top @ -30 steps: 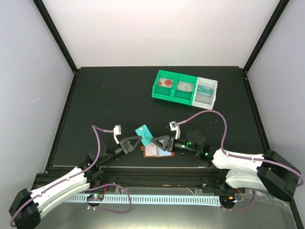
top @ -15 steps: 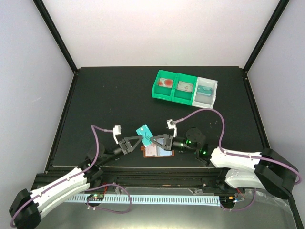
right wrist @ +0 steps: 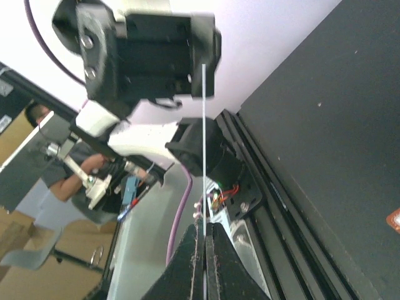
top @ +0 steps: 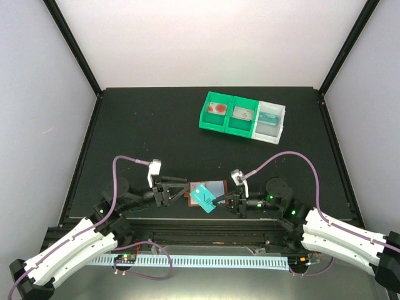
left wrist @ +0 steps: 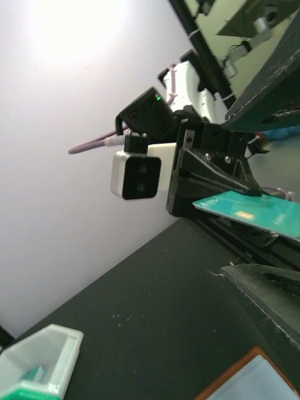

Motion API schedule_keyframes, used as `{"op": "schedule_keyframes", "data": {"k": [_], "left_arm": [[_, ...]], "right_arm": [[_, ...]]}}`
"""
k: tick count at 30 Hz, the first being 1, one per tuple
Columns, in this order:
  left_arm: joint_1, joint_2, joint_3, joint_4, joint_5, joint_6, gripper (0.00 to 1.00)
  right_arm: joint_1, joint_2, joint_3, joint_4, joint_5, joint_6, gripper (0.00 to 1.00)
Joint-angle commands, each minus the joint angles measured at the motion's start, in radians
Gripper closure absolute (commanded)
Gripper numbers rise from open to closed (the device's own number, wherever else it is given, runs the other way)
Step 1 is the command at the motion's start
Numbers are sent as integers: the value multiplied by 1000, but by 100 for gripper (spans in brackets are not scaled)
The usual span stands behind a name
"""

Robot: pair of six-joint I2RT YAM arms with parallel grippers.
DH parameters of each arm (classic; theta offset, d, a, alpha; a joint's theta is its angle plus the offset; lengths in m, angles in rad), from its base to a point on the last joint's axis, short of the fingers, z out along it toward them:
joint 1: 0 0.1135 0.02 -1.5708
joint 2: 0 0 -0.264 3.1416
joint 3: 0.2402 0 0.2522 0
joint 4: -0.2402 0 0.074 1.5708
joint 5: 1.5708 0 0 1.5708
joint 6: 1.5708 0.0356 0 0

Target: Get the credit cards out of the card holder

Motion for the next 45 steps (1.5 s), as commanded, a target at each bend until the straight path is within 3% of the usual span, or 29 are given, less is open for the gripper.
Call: {"op": "schedule_keyframes", "data": {"k": [1,7,10,21,23,26,28,30,33,39,42,45], "left_arm": [[4,76,125,-195,138,172,40],[5,129,130,-155,281,199,38],[5,157,141,-215,337,255,36],[5,214,151,-284,332,345,25],[5,232,144,-261,363,341,32],[5,257,139,-253,385,342,61],[5,271,134,-252,392,345,86],[5,273,123,-224,405,333,98],[4,261,114,-181,391,302,98],[5,247,93,-83,276,178,98],[5,247,66,-30,202,115,98],[5,252,56,34,175,56,99]], "right_arm": [[-2,-21,12,-108,-113,-96,99],[-2,26,5,-26,-191,-77,99],[-2,43,13,-15,-211,-84,99],[-2,101,5,40,-283,-79,98],[-2,108,3,55,-288,-75,98],[-1,120,9,65,-290,-70,97],[-2,123,18,45,-271,-76,97],[-2,117,22,25,-250,-80,95],[-2,92,10,15,-199,-75,85],[-2,51,-14,28,-70,16,47],[-2,25,-42,114,-1,100,35],[-2,10,-44,129,66,149,32]]}}
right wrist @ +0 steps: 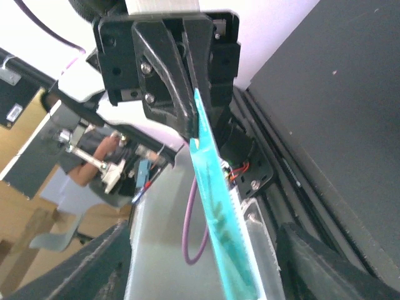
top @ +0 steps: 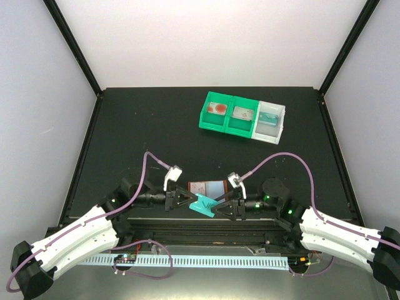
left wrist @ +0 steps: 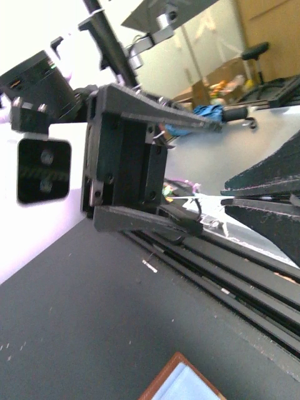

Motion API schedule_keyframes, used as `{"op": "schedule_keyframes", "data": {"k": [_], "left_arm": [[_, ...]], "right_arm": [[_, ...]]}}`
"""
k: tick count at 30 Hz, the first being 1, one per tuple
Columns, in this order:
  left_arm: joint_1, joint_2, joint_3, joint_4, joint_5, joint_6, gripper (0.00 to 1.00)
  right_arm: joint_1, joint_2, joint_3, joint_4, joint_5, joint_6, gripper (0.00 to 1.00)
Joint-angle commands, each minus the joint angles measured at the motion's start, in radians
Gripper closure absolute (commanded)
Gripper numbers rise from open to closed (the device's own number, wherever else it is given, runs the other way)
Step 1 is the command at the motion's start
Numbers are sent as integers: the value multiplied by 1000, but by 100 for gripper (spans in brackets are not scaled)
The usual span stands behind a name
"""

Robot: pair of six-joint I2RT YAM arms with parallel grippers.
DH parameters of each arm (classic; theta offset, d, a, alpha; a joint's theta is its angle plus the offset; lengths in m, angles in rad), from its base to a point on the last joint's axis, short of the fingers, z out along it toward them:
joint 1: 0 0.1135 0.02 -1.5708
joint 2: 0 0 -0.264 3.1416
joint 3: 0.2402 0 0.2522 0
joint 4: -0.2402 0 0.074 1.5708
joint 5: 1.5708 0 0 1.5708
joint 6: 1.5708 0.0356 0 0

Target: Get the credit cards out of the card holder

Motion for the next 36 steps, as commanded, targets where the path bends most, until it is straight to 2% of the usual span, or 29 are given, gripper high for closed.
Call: {"op": "schedule_keyframes", "data": {"k": [1,8,14,20,29,31,34,36], "left_arm": [[5,-2,-22,162,-94,-139,99],[5,-72,-74,277,-258,-272,99],[4,-83,-101,346,-272,-334,98],[3,-74,-126,410,-288,-366,98],[4,-64,-115,399,-293,-356,98],[4,-77,-108,350,-308,-345,83],[4,-112,-88,227,-363,-310,43],[5,-139,-77,160,-408,-278,23]], "right_arm": [[-2,-27,-10,84,136,110,32],[-1,2,-29,213,189,252,40],[-1,13,-19,245,197,288,63],[-1,26,-16,242,204,299,78],[-1,21,-21,234,223,266,99],[-1,12,-18,223,226,252,99],[-1,-14,33,71,270,140,99],[-3,-38,77,-57,322,70,99]]}}
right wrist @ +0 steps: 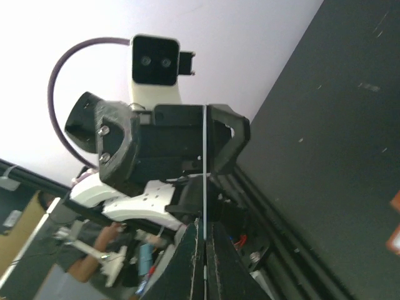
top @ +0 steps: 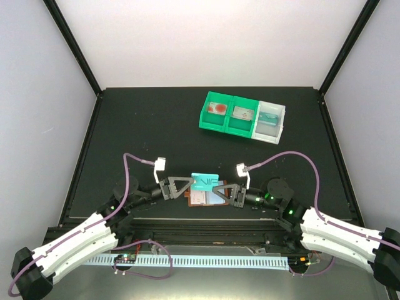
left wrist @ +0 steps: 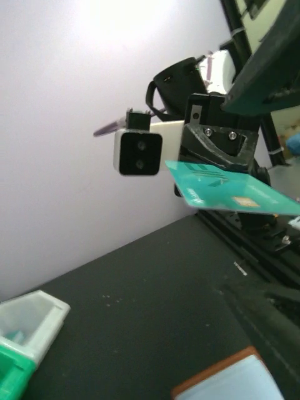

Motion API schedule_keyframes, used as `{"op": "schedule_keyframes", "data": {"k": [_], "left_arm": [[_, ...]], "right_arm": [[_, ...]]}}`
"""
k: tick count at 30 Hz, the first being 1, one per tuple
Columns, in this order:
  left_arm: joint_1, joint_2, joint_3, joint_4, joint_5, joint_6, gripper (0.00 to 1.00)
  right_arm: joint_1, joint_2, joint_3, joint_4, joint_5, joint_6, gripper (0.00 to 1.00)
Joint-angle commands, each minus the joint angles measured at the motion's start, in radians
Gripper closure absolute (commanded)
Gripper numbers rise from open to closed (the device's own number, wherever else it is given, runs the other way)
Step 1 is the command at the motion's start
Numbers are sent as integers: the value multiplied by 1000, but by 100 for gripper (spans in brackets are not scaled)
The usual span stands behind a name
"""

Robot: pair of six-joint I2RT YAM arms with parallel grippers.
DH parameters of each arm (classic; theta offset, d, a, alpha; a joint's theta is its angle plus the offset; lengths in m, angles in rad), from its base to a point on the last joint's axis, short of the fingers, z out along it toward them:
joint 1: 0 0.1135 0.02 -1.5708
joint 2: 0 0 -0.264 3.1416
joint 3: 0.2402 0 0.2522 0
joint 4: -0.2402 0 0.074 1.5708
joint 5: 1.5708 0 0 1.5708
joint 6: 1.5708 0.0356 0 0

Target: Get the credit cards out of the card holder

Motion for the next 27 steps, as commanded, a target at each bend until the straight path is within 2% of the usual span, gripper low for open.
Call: {"op": "schedule_keyframes", "data": {"k": [1,4,6,11,13,21,27], "left_arm": [[5,-60,50,-157,-109,72,16],[5,-90,63,-216,-145,131,2],[5,-97,88,-271,-160,187,1],[5,-59,174,-448,-187,324,1],[5,-37,198,-509,-202,371,1],[5,-11,245,-640,-305,507,1],[7,-4,251,-682,-351,546,1]], "right_arm": [[-5,-56,103,-245,120,-183,99],[-8,-69,182,-426,232,-287,99],[-19,-60,236,-538,314,-348,99],[-121,-2,318,-621,361,-437,99],[-196,39,350,-638,341,-461,99],[-614,285,453,-657,82,-524,99],[-839,463,567,-715,43,-601,99]]}}
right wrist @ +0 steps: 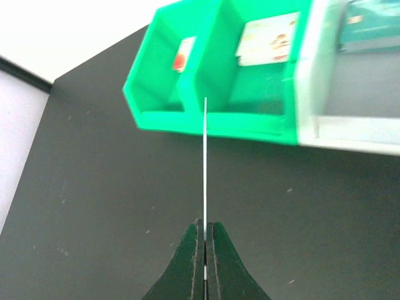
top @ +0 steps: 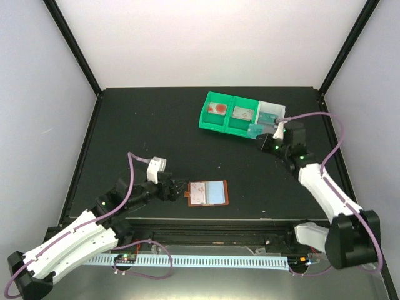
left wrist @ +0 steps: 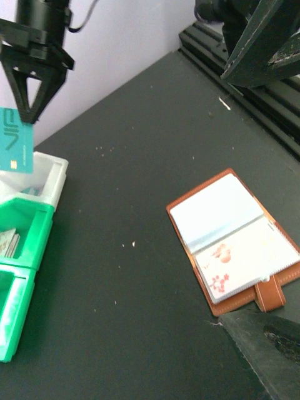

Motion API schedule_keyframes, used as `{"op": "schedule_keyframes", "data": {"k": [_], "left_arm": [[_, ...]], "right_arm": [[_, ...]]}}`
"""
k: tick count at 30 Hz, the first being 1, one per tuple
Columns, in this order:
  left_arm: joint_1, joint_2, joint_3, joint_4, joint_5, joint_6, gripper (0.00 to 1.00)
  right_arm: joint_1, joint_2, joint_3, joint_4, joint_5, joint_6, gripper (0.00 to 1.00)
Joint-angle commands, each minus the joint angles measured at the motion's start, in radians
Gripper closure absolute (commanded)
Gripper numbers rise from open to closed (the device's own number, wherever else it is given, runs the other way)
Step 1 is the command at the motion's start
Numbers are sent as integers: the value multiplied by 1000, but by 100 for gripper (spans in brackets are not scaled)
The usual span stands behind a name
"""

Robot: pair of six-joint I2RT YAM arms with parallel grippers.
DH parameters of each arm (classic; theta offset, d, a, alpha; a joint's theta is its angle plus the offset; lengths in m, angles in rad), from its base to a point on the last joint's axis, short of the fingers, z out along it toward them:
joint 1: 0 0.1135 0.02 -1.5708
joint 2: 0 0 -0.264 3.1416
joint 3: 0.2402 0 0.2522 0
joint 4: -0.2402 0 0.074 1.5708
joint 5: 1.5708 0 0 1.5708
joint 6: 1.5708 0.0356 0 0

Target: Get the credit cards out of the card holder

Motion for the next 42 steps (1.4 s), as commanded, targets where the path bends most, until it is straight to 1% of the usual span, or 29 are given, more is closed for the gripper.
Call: {"op": "schedule_keyframes", "data": {"k": [1,7,11,16,20,25,28,31,35,42], "left_arm": [[7,2,46,-56,-54,62,1],[8,22,46,-3,-42,65,1],[10,56,65,26,0,68,1],[10,88,26,54,17,70,1],[10,96,8,56,16,65,1],[11,71,5,53,-4,59,1],[11,61,9,53,-14,57,1],[11,66,18,48,-14,60,1],[11,81,38,19,-10,68,1],[14,99,43,28,1,65,1]], "right_arm": [[-147,90,93,-38,-79,-75,99],[-270,283,232,-109,-92,-78,99],[-304,381,311,-156,-73,-84,99],[-310,456,390,-159,-57,-71,99],[-309,531,476,-173,-75,-57,99],[-310,642,608,-251,-75,-70,99],[-309,697,664,-270,-103,-71,99],[-308,741,702,-282,-136,-69,99],[-308,790,752,-316,-142,-76,99],[-303,872,801,-308,-180,-73,98]]}}
